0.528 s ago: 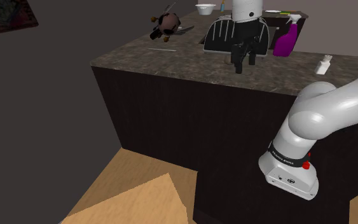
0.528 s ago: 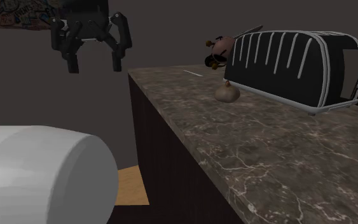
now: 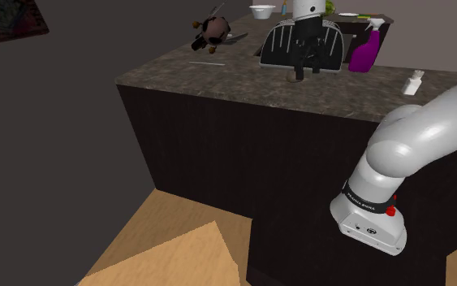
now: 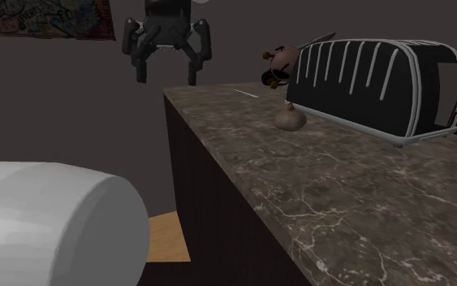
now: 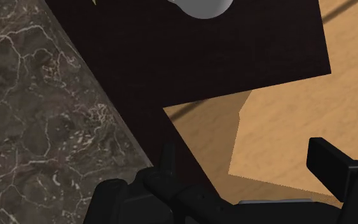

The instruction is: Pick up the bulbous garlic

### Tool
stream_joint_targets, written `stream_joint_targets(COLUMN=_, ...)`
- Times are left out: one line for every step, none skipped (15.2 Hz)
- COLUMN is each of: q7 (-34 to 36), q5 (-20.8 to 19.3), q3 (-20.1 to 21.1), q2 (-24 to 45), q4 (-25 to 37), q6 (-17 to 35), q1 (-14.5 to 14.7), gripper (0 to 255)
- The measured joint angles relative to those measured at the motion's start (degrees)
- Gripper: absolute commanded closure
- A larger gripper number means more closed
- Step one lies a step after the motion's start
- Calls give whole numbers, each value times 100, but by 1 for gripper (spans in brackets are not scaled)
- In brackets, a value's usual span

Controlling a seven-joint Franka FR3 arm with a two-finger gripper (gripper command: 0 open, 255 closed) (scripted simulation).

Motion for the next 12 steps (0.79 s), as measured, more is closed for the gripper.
stream_joint_targets(q7=-124, q5=-5, q3=-150, q2=263, q4=168, q6=35, q1=-34, gripper=0)
stream_joint_targets(q7=-252, q5=0, q3=-295, q2=506, q4=362, q6=23, q1=-69, gripper=0)
stream_joint_targets(q7=-373, q5=18, q3=-428, q2=712, q4=543, q6=-16, q1=-101, gripper=0)
stream_joint_targets(q7=-475, q5=63, q3=-545, q2=957, q4=751, q6=-44, q1=-121, gripper=0)
stream_joint_targets(q7=-624, q5=101, q3=-696, q2=1268, q4=1036, q6=-88, q1=-150, gripper=0)
stream_joint_targets(q7=-719, q5=161, q3=-798, q2=1486, q4=1203, q6=-117, q1=-172, gripper=0)
stream_joint_targets(q7=-870, q5=204, q3=-938, q2=1740, q4=1390, q6=-130, q1=-214, gripper=0)
stream_joint_targets(q7=-1038, q5=259, q3=-1082, q2=2019, q4=1613, q6=-164, q1=-262, gripper=0)
stream_joint_targets(q7=-1166, q5=342, q3=-1192, q2=2291, q4=1837, q6=-210, q1=-297, gripper=0)
stream_joint_targets(q7=-1301, q5=421, q3=-1301, q2=2546, q4=2080, q6=-298, q1=-344, gripper=0)
stream_joint_targets(q7=-1448, q5=518, q3=-1411, q2=2840, q4=2355, q6=-384, q1=-399, gripper=0)
stream_joint_targets(q7=-1587, q5=627, q3=-1508, q2=3141, q4=2647, q6=-491, q1=-459, gripper=0)
